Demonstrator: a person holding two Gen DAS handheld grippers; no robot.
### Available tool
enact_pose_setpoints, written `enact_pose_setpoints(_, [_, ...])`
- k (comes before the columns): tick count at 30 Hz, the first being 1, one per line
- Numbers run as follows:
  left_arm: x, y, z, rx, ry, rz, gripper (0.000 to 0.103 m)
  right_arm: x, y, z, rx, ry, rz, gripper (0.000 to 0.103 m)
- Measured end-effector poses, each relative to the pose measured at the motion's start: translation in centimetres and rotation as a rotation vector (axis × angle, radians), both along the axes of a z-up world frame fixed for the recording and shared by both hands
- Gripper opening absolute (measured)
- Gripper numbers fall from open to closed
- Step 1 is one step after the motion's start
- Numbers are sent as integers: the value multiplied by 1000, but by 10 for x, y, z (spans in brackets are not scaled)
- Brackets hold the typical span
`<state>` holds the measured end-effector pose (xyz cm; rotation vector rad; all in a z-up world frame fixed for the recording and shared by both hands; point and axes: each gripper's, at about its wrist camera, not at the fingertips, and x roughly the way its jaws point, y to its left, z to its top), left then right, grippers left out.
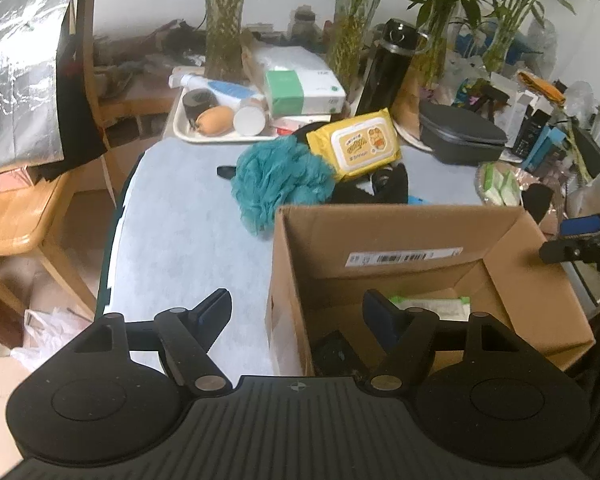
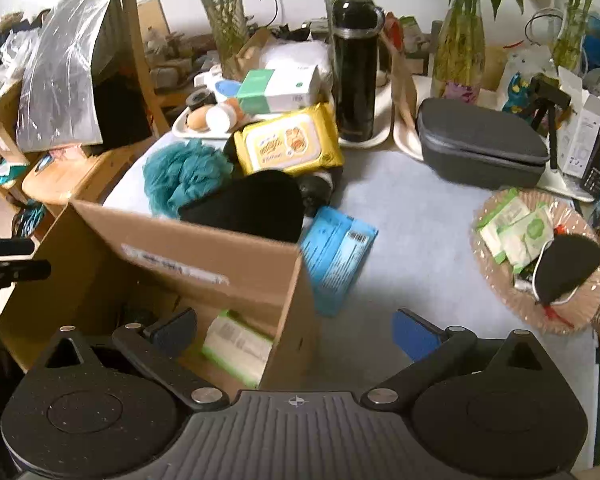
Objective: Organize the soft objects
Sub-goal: 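Withdraw both tools from the cardboard box, then lower the right gripper onto the blue snack packet and close it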
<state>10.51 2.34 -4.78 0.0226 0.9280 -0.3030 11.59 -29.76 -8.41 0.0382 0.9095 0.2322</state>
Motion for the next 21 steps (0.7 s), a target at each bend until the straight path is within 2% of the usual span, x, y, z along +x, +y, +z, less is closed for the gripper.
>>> enact_pose_setpoints(10, [19, 4, 9, -38, -48, -3, 72, 39, -24, 1, 57, -18, -81, 103])
enact_pose_setpoints(14, [26, 6, 10, -43, -65, 4, 72, 64, -32, -9, 90, 14, -112, 103])
enact_pose_setpoints(21, [26, 12, 8, -42, -87, 18, 72, 113, -35, -45, 105, 119, -132, 103])
